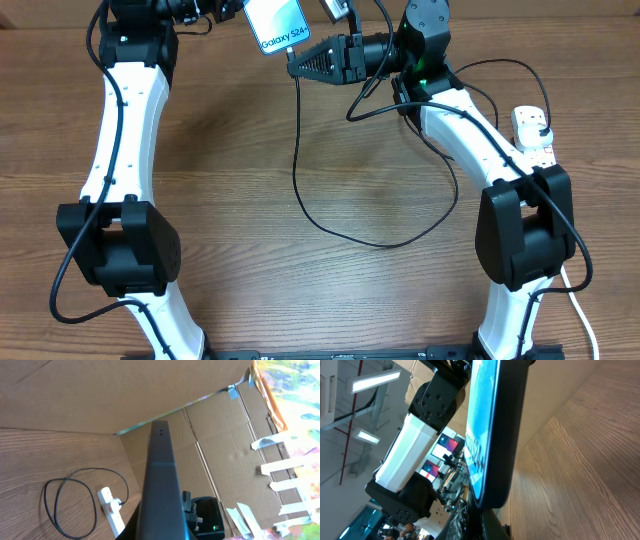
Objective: Plug charger to phone and switch on socket
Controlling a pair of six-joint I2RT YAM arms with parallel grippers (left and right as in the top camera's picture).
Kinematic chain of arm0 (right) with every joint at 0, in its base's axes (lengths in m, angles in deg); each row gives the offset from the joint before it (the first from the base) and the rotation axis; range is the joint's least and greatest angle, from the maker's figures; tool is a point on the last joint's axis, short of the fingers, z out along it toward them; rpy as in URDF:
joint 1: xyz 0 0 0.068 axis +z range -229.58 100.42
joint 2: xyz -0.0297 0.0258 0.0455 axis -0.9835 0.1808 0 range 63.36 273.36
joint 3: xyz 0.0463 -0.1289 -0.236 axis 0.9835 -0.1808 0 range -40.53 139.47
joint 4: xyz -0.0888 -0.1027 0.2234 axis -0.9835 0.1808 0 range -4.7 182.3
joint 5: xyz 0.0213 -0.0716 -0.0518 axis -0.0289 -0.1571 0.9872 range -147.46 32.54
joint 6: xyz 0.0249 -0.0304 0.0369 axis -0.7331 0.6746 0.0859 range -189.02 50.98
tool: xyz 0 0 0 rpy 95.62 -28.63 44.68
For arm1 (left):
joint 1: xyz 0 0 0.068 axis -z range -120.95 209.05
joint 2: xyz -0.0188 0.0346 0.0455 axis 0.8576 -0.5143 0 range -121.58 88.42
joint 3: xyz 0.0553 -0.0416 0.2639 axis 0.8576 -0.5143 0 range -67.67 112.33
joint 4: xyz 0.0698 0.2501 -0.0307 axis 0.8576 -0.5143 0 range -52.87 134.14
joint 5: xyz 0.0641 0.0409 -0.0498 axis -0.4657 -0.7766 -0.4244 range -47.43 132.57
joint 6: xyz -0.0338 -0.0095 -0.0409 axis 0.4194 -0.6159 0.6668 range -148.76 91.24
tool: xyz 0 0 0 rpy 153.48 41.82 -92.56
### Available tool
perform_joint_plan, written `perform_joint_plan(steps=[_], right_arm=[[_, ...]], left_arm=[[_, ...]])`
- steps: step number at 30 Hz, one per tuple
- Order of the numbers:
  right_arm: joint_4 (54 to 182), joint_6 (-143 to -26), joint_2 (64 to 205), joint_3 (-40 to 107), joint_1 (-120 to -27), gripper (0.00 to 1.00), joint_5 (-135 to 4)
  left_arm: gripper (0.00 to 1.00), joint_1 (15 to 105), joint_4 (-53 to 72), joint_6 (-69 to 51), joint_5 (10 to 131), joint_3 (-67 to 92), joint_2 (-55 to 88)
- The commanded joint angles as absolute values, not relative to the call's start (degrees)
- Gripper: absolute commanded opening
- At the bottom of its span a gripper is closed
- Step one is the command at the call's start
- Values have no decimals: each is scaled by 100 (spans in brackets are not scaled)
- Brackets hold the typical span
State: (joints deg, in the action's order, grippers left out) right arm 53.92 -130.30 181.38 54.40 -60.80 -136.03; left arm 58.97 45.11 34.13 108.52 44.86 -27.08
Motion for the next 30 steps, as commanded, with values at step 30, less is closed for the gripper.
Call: perform_joint_plan(steps=[30], right_arm=[[5370, -13052, 17897, 5554, -6084, 4, -13495]], left_arm=[[4, 5993, 4935, 3341, 11694, 4585, -2590]])
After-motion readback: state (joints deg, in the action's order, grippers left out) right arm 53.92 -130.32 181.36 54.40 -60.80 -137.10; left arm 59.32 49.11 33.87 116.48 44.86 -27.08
